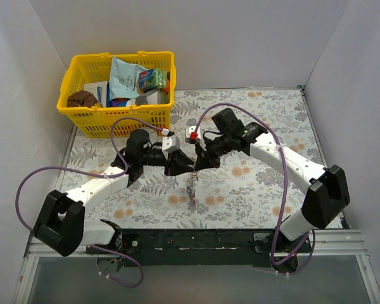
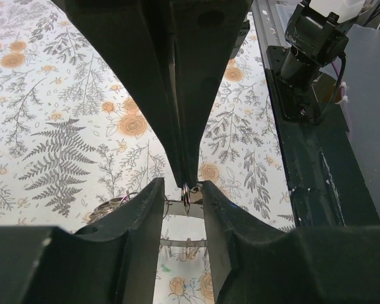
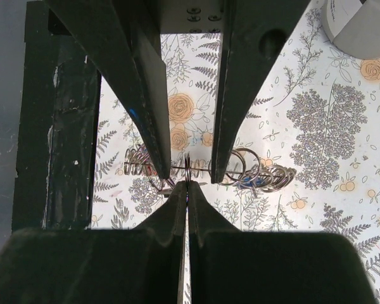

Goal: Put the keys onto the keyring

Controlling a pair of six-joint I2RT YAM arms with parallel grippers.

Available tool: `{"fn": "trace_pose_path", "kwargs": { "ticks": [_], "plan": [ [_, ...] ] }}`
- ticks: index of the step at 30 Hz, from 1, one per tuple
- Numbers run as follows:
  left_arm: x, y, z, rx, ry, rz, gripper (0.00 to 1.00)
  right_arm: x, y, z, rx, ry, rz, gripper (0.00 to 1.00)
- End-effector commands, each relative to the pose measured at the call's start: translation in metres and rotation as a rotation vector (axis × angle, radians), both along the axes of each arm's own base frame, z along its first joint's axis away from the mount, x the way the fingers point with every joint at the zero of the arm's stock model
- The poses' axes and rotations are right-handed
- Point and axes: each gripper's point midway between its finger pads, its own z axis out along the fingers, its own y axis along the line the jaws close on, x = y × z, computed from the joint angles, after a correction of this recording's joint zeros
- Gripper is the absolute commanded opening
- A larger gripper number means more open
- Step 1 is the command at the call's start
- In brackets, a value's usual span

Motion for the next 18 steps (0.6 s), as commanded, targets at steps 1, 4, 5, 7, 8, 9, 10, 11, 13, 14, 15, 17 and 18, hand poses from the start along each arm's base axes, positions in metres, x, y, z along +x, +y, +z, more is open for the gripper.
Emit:
{"fn": "trace_pose_path", "kwargs": {
  "ticks": [1, 4, 5, 7, 8, 9, 10, 11, 13, 14, 15, 17, 18],
  "plan": [
    [0.0, -0.004, 0.009, -0.008, -0.031, -0.02, 0.27, 0.0, 0.004, 0.02, 0.075, -0.032, 0.013, 0.01],
    [-0.001, -0.004, 0.01, -0.008, -0.032, -0.031, 0.17, 0.0, 0.004, 0.02, 0.074, -0.031, 0.013, 0.01],
    [-0.002, -0.005, 0.01, -0.01, -0.033, -0.037, 0.14, -0.001, 0.004, 0.02, 0.075, -0.032, 0.014, 0.01],
    [-0.003, -0.006, 0.01, -0.009, -0.028, -0.049, 0.03, -0.001, 0.004, 0.019, 0.073, -0.028, 0.014, 0.01],
    [-0.003, -0.006, 0.01, -0.007, -0.025, -0.054, 0.0, -0.001, 0.004, 0.019, 0.073, -0.029, 0.015, 0.01],
    [-0.003, -0.006, 0.009, -0.005, -0.028, -0.057, 0.0, -0.001, 0.004, 0.02, 0.075, -0.031, 0.014, 0.01],
    [-0.004, -0.006, 0.007, 0.0, -0.023, -0.06, 0.0, 0.0, 0.004, 0.02, 0.075, -0.032, 0.011, 0.01],
    [-0.004, -0.006, 0.006, 0.002, -0.019, -0.061, 0.0, 0.0, 0.004, 0.02, 0.075, -0.036, 0.011, 0.01],
    [-0.004, -0.005, 0.006, 0.003, -0.023, -0.06, 0.0, 0.0, 0.003, 0.021, 0.079, -0.036, 0.008, 0.01],
    [-0.003, -0.005, 0.007, 0.003, -0.027, -0.054, 0.0, 0.0, 0.003, 0.023, 0.082, -0.04, 0.004, 0.01],
    [-0.002, -0.005, 0.008, 0.003, -0.029, -0.048, 0.0, 0.002, 0.004, 0.024, 0.088, -0.049, 0.001, 0.01],
    [-0.004, -0.004, 0.011, -0.009, -0.04, -0.045, 0.0, 0.001, 0.002, 0.026, 0.098, -0.048, -0.01, 0.02],
    [-0.003, -0.004, 0.013, -0.015, -0.046, -0.033, 0.0, 0.005, 0.002, 0.031, 0.121, -0.063, -0.018, 0.08]
  ]
}}
